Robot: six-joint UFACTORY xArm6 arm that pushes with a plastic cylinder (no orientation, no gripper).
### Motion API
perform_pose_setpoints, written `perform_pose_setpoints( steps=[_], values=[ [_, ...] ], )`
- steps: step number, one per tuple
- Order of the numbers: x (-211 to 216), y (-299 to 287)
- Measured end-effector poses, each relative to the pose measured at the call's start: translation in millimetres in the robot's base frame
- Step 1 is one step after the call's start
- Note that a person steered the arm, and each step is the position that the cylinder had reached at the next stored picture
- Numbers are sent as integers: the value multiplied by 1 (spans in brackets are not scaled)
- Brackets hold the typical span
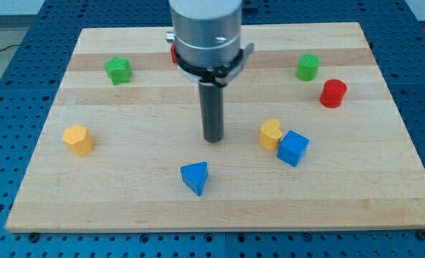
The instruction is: Drag yellow heart below red circle
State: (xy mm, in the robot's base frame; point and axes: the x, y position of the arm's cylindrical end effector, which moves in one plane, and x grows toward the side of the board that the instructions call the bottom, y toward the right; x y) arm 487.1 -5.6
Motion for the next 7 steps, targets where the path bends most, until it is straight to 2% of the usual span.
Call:
perform_pose_setpoints(
  steps=[2, 3, 4, 6, 7],
  values=[
    [1, 111],
    [-11, 164],
    [-20, 146],
    [-4, 17],
    [-35, 15]
  ],
)
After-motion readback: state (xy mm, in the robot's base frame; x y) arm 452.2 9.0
